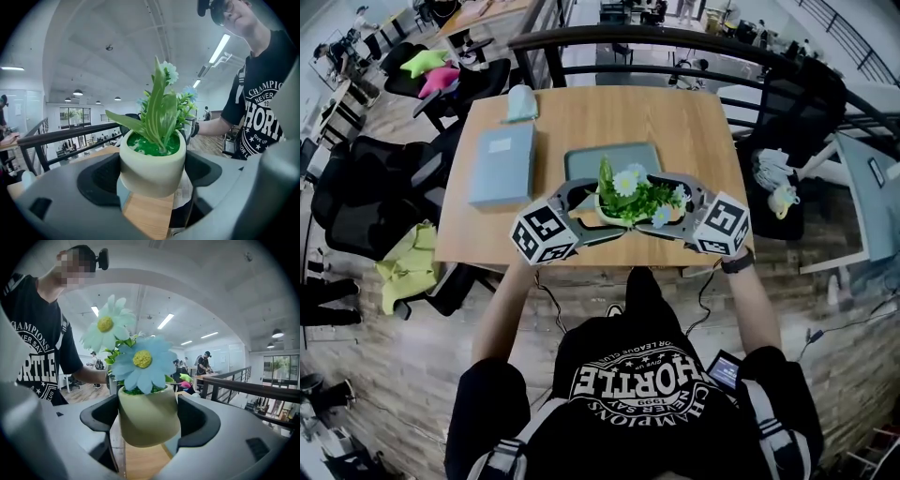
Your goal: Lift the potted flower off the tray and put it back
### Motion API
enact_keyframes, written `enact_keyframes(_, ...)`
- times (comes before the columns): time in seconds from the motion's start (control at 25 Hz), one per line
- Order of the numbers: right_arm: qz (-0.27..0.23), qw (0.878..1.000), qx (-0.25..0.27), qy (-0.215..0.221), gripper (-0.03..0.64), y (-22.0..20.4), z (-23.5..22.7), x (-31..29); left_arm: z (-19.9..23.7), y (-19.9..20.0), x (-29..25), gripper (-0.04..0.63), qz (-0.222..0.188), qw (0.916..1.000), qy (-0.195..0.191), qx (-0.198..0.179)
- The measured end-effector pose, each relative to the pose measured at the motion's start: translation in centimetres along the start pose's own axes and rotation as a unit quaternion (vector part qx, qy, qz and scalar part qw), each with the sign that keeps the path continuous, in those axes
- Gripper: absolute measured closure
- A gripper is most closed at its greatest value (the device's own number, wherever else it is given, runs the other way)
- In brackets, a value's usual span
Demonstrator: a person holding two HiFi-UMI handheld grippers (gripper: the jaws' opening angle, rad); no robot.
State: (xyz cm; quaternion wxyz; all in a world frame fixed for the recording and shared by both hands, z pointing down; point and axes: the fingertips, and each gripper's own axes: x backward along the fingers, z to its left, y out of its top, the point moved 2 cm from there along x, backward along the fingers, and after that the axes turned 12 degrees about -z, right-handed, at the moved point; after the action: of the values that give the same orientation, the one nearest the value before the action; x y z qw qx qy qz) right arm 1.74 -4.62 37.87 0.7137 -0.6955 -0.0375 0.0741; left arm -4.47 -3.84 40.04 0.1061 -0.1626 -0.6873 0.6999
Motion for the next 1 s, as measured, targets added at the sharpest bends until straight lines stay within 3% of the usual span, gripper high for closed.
enact_keyframes(0.56, 0.014, 0.999, -0.005, 0.050, 0.201, -1.7, -1.2, -4.5, 2.8, -2.2, 3.0, 0.146, 0.016, 0.9988, 0.044, 0.011)
enact_keyframes(0.84, 0.036, 0.997, -0.016, 0.061, 0.202, -4.7, -3.9, -6.9, 6.0, -5.0, 3.1, 0.145, 0.045, 0.9975, 0.054, 0.008)
enact_keyframes(1.0, 0.044, 0.996, -0.032, 0.065, 0.202, -6.6, -5.5, -7.8, 7.7, -6.8, 2.9, 0.144, 0.044, 0.9971, 0.055, 0.027)
